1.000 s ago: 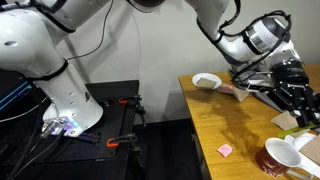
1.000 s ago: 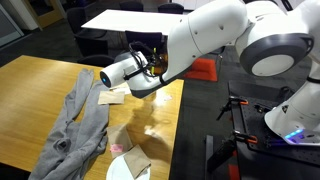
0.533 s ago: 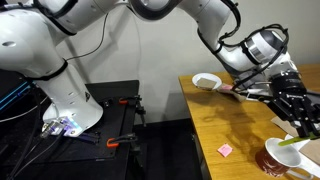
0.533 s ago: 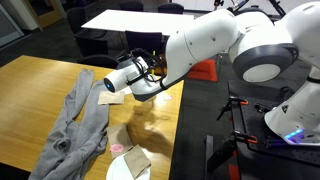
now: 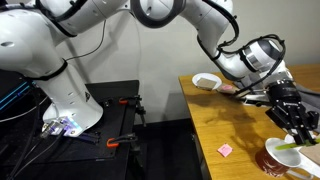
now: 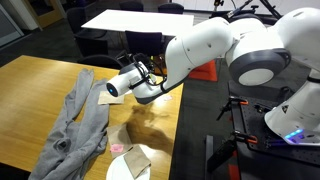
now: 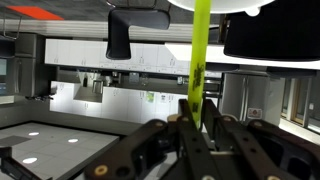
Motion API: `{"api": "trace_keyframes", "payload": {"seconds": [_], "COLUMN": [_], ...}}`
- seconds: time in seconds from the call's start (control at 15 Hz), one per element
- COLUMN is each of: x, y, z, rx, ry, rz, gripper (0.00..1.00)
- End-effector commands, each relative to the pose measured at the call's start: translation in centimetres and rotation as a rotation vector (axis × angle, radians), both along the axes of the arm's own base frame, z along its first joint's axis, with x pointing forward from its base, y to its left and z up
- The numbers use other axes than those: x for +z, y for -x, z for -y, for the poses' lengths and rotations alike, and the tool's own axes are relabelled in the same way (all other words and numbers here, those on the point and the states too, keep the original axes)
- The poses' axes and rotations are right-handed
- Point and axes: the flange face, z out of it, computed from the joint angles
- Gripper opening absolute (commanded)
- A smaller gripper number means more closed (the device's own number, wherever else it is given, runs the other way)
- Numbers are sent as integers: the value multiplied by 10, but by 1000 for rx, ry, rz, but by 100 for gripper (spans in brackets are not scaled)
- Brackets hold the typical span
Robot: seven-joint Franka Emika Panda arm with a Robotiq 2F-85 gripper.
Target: Move the cup to the right then put the marker in the cup
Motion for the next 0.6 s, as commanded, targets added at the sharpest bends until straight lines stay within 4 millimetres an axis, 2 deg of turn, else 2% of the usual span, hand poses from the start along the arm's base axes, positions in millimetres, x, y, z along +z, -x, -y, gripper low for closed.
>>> {"api": "trace_keyframes", "payload": {"seconds": [0.0,0.13,0.2,0.27,0.4,0.53], "x": [-8,-15,-19,-21,-24,-25], "y": [-6,-4,-3,-2,-1,-1], "z": [1,0,-1,-1,-1,0], "rx": [39,46,48,49,48,46], "ry": [-20,-24,-25,-24,-25,-27], "rz": [-20,-31,-37,-45,-62,-71], "gripper": [5,5,13,44,51,67]}}
